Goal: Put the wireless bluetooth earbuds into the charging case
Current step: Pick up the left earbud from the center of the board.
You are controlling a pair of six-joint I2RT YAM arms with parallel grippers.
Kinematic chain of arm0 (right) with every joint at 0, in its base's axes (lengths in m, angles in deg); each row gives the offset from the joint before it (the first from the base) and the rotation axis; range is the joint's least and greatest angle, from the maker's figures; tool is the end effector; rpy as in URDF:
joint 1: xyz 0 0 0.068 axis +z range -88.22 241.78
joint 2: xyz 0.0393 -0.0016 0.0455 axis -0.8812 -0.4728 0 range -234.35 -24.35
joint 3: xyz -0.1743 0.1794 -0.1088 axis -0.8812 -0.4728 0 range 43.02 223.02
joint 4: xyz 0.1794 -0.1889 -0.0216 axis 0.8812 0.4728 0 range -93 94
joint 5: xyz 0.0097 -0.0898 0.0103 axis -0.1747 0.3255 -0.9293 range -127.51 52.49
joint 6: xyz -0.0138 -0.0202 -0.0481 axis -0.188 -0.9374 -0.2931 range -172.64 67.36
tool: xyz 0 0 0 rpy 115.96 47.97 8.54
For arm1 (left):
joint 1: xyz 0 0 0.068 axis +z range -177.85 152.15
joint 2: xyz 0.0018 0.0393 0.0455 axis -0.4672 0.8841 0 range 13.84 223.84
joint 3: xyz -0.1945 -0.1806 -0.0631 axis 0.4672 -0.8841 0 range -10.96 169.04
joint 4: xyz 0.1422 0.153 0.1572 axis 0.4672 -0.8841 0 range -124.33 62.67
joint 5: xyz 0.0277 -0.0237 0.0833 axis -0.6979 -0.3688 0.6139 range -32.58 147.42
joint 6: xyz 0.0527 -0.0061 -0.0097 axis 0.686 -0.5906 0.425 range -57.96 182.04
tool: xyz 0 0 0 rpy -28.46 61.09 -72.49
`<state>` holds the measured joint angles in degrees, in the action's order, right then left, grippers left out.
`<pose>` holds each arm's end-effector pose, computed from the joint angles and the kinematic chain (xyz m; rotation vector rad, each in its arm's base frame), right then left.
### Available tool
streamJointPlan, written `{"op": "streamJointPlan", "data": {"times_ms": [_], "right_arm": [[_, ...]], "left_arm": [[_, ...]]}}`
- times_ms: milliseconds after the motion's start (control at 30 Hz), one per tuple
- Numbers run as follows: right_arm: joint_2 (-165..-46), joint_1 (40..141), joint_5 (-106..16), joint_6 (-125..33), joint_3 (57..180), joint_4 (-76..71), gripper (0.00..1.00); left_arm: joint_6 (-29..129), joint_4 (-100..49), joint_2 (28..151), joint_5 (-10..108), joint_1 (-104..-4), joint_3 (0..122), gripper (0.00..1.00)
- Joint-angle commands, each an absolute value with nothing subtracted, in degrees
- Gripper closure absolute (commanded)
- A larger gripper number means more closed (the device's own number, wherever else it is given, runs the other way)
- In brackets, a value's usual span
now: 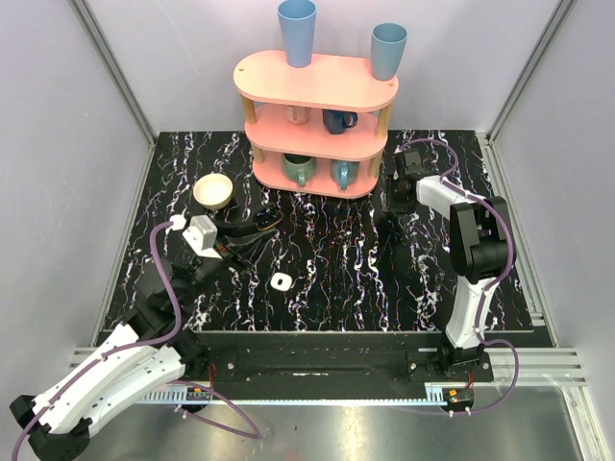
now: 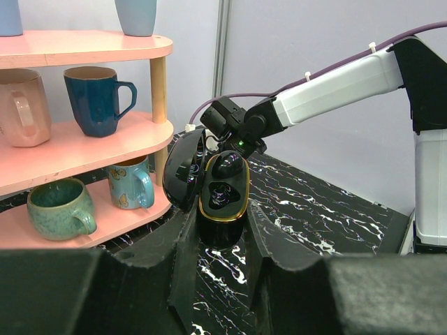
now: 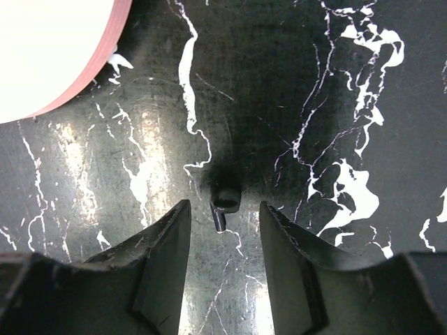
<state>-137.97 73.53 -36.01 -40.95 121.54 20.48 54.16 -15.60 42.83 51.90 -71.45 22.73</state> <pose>0.4092 0.0841 0.1700 0.0080 2.5973 0.1150 0.0942 -0.0943 0.3524 0.4889 1.2380 -0.8291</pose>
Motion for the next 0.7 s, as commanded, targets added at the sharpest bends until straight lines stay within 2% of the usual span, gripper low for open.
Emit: {"op": "streamJointPlan", "data": {"times_ms": [0,667], "right_arm": [[-139.1,74.3,-34.1,-39.2,124.1,20.9,0.49],[-141.5,75.1,-30.8,-38.6,124.2,21.3,0.53]], "left_arm": [[54.6,-11.9,43.0,53.0,-71.4,23.2,1.0],[54.3,-11.9,43.0,53.3,-71.4,23.3,1.0]]}}
